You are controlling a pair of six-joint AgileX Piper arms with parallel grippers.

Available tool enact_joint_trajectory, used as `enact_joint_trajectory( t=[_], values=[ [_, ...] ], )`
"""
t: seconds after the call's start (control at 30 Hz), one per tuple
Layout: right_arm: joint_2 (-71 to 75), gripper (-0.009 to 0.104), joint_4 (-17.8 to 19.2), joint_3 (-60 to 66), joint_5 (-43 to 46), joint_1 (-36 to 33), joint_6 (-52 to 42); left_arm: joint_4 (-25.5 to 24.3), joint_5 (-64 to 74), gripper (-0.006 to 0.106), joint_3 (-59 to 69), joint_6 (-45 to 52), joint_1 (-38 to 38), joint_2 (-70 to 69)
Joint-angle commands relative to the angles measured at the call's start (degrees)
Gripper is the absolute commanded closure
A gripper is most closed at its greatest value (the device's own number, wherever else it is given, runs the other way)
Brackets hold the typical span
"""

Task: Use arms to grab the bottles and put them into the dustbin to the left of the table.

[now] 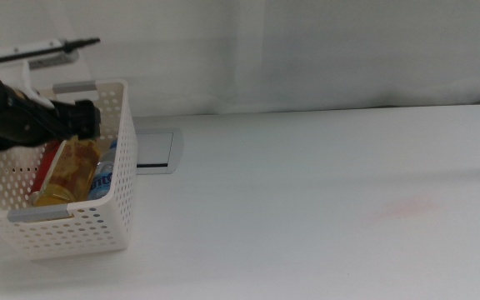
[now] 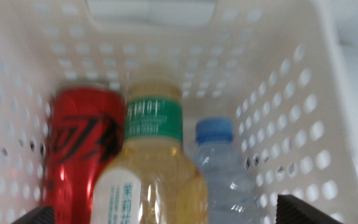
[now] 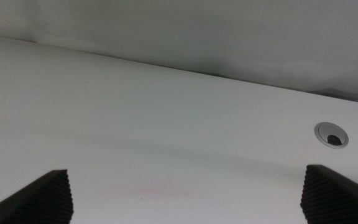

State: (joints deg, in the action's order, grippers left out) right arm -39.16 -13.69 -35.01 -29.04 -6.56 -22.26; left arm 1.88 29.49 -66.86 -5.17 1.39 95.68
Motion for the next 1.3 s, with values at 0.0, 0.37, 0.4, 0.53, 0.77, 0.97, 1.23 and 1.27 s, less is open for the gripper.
enact_joint_trajectory(
  t=[0.0, 0.37, 0.4, 0.53, 0.77, 0.97, 1.23, 1.27],
  values=[
    [0.2, -0.008, 0.2, -0.4, 0.5, 0.3, -0.2, 0.5, -0.1, 0.008, -1.1, 0.3, -0.2, -2.2],
    [0.2, -0.008, 0.2, -0.4, 2.4, 0.3, -0.2, 6.7, 1.7, 0.008, -3.0, 5.2, -1.0, -16.2],
    [0.2, -0.008, 0.2, -0.4, 2.6, 0.3, -0.2, 6.7, 1.7, 0.008, -3.0, 5.2, -1.7, -17.7],
    [0.2, -0.008, 0.2, -0.4, 3.4, 0.3, -0.2, 6.5, 2.1, 0.008, -3.0, 5.9, -5.5, -23.8],
    [0.2, -0.008, 0.2, -0.4, 3.8, 0.3, -0.2, 3.7, 3.2, 0.008, 0.2, 8.2, -9.3, -36.7],
    [0.2, -0.008, 0.2, -0.4, 4.4, 0.3, -0.2, 2.5, 2.1, 0.008, 9.6, 8.7, -9.3, -52.3],
    [0.2, -0.008, -0.6, -0.4, 4.7, 0.3, -0.2, 2.6, -1.1, 0.009, 28.4, 8.7, -9.3, -77.3],
    [0.2, -0.008, -1.0, -0.4, 4.7, 0.3, -0.2, 2.6, -1.4, 0.01, 31.1, 8.7, -9.3, -80.5]
  ],
)
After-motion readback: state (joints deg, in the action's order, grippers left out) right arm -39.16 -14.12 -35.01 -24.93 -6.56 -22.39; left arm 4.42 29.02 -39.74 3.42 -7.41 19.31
